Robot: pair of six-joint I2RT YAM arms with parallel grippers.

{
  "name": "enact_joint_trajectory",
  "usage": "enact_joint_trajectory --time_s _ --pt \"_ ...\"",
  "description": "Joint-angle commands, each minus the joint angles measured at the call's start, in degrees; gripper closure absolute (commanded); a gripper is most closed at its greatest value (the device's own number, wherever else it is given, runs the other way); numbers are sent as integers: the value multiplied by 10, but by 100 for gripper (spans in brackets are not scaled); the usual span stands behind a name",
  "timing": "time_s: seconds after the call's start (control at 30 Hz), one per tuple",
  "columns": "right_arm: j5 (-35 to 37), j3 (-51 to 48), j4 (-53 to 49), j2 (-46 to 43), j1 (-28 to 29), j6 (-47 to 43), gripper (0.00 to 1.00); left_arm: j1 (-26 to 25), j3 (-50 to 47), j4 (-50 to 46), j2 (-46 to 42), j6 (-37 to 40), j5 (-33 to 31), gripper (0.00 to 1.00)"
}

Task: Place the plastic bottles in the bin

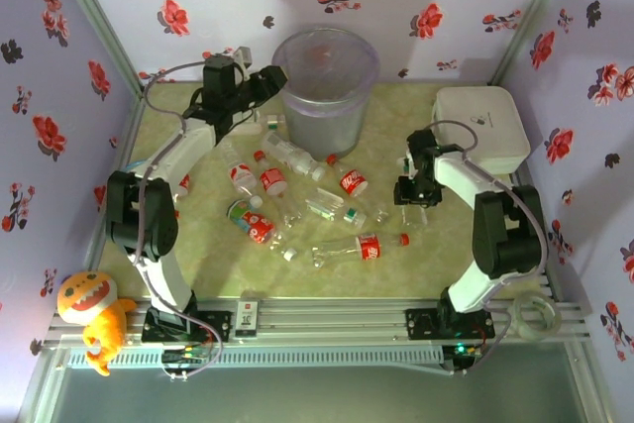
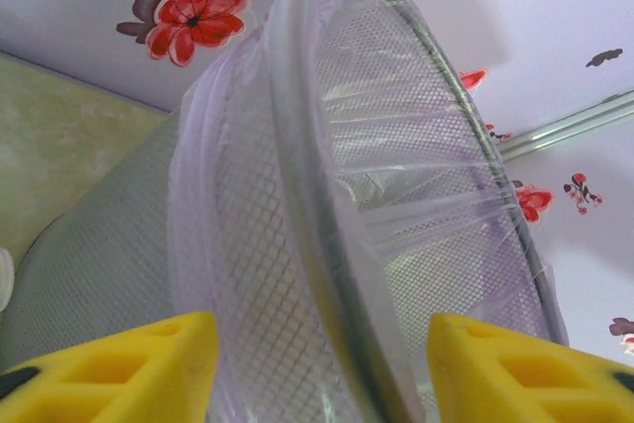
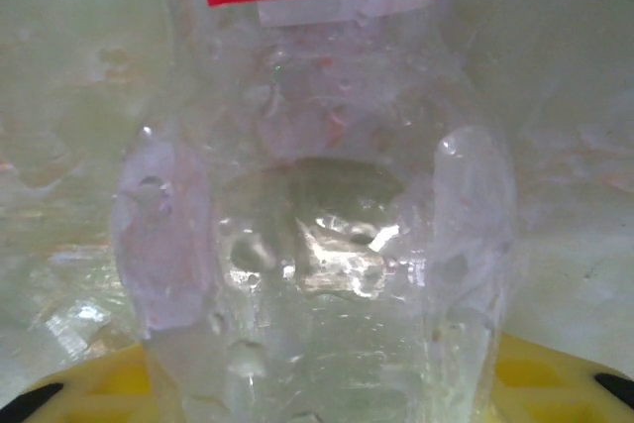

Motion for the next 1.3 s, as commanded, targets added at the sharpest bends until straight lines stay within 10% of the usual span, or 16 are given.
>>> enact_joint_trajectory --time_s 0.0,0.37,0.87,1.27 --pt "19 33 -37 -42 -2 -7 52 -4 41 -42 24 35 7 48" --pt "28 72 -66 -110 -2 -12 53 -4 151 -172 72 80 28 80" --pt "-4 280 -46 -212 -14 0 56 -11 236 -279 52 74 82 83" --pt "-113 422 103 -107 25 62 56 -16 244 -279 95 50 130 82"
